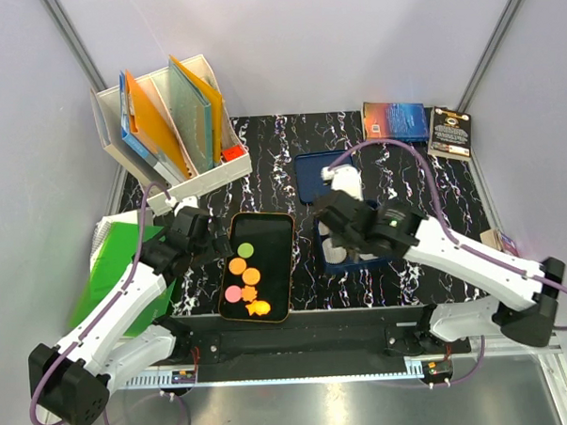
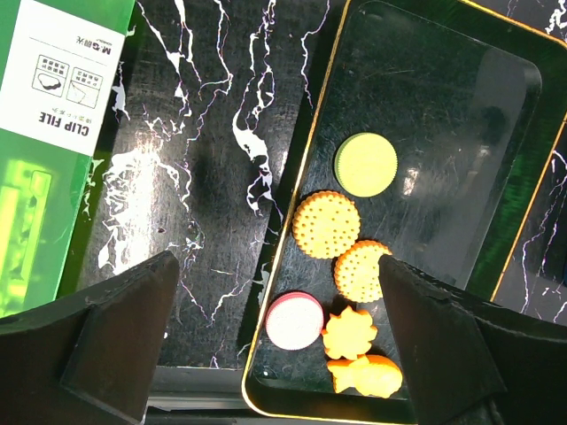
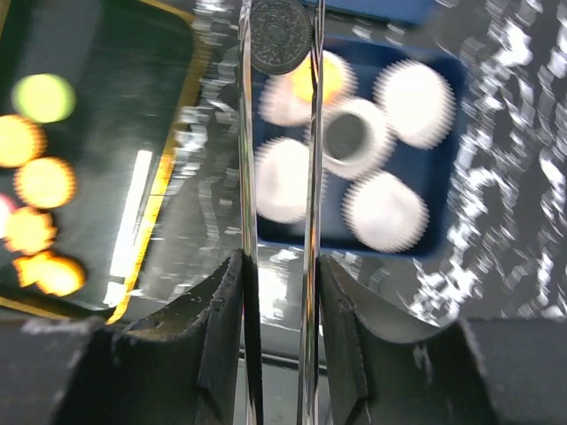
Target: Pack the cookies
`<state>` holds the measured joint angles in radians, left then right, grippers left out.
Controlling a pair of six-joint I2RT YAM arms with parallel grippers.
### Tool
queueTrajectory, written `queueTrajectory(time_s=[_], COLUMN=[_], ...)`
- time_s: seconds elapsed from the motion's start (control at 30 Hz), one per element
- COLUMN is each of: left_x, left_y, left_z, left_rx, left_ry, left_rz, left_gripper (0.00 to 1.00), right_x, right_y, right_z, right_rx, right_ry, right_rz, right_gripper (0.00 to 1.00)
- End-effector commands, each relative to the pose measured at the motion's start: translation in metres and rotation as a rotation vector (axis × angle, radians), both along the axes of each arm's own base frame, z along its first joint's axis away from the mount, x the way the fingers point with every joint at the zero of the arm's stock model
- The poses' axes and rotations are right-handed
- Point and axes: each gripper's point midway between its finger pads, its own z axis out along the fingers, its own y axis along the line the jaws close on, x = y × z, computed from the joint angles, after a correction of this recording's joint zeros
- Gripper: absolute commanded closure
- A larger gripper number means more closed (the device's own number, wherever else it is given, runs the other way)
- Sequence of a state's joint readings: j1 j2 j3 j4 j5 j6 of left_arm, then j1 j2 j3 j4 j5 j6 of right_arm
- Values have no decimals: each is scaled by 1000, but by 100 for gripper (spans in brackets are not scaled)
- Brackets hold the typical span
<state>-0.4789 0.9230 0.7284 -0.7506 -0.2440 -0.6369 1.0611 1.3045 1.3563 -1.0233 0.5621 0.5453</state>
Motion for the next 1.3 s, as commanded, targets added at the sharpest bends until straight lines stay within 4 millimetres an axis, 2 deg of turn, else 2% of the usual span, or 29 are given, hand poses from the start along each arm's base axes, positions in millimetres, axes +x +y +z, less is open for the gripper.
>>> queueTrajectory(time_s=[0.0,0.07,0.17,0.33,0.53,0.93,1.07,1.27], left_x=[8,8,8,7,7,8,8,8], left_y=[-6,-7,-7,-7,-7,-7,-7,-8], left_z=[9,9,9,10,9,7,7,6], left_rx=[-21,-21,-23,-24,-21,-17,-17,-15], left_ry=[-33,-31,-32,-33,-31,-22,-22,-14], left_rz=[-11,-12,-13,-15,-16,-18,-18,-21], left_gripper=[1,1,1,1,1,1,1,1], right_x=[4,8,12,18,27,50,50,49], right_y=[-54,-74,-91,-101,-104,-95,-96,-95], right_z=[3,-1,-9,-25,-40,-47,-50,-44], right_rx=[2,3,-8,-38,-41,-32,-35,-9], right_ry=[-26,-23,-8,29,52,55,65,54], right_rz=[-157,-216,-267,-299,-313,-301,-303,-301], right_gripper=[59,59,59,58,58,57,53,46])
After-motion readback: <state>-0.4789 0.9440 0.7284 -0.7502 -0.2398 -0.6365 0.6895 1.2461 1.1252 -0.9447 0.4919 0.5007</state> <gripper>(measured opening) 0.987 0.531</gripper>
